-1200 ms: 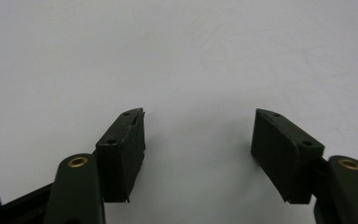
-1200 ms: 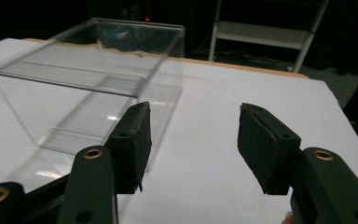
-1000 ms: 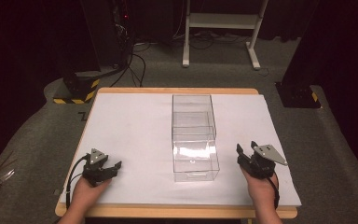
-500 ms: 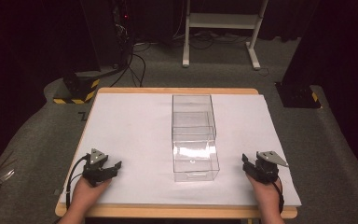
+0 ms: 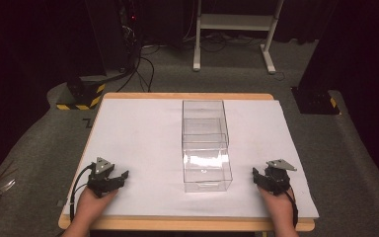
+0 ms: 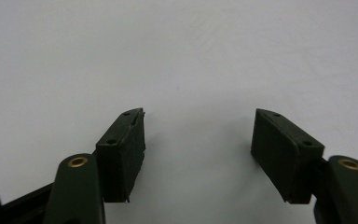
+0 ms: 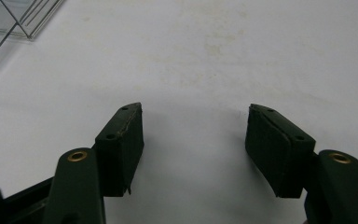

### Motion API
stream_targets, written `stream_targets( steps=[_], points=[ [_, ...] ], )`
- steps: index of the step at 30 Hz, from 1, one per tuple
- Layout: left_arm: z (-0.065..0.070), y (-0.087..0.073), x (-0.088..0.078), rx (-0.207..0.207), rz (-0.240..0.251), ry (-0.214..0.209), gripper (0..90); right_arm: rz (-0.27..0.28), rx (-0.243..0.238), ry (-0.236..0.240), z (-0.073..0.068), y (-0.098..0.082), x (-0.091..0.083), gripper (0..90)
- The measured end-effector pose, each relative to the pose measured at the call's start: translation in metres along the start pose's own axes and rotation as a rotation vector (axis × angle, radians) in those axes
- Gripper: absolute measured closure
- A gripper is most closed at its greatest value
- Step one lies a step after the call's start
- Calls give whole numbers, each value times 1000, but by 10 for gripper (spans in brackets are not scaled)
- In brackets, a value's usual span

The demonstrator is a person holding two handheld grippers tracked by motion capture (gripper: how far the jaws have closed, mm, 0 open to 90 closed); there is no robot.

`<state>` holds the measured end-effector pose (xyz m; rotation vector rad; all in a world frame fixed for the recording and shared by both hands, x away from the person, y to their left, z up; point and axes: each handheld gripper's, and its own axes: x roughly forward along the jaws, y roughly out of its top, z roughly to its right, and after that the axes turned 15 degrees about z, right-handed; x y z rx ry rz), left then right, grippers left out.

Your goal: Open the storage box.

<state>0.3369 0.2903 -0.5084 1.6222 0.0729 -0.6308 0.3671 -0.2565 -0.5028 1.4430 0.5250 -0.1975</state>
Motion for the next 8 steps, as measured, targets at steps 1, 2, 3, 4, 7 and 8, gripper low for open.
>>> stream_targets(
  steps=[1,2,3,4,7,8],
  points=[
    [0,0,0,0,0,0,352,-1,4,1,0,0,0,368],
    [0,0,0,0,0,0,352,-1,4,1,0,0,0,368],
    [0,0,0,0,2,2,352,-2,6,0,0,0,0,369],
    [0,0,0,0,1,2,352,-2,7,1,0,0,0,369],
    [0,0,0,2,2,3,352,-1,6,3,1,0,0,372],
    [0,0,0,2,2,3,352,-2,9,4,1,0,0,373]
  ],
)
